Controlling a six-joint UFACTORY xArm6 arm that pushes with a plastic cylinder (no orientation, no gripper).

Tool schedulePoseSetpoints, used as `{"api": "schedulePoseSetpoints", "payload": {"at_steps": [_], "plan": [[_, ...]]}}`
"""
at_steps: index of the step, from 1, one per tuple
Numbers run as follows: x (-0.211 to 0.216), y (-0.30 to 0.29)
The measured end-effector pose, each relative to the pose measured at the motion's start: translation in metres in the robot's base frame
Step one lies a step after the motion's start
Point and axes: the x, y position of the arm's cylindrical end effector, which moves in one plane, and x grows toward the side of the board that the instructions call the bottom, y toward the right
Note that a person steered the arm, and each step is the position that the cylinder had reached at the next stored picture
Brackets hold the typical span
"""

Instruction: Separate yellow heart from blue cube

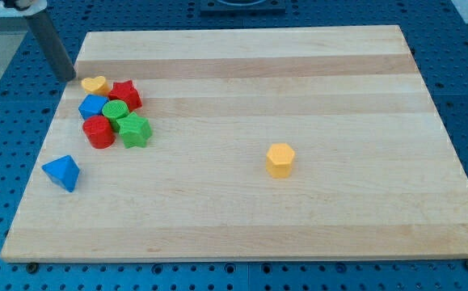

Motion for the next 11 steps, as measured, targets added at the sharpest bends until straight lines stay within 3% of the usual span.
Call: {"api": "schedulePoseSetpoints", "payload": {"at_steps": [7,9,11], "plan": [[0.026,0.000],[0.052,0.001],[0.026,0.071]]}}
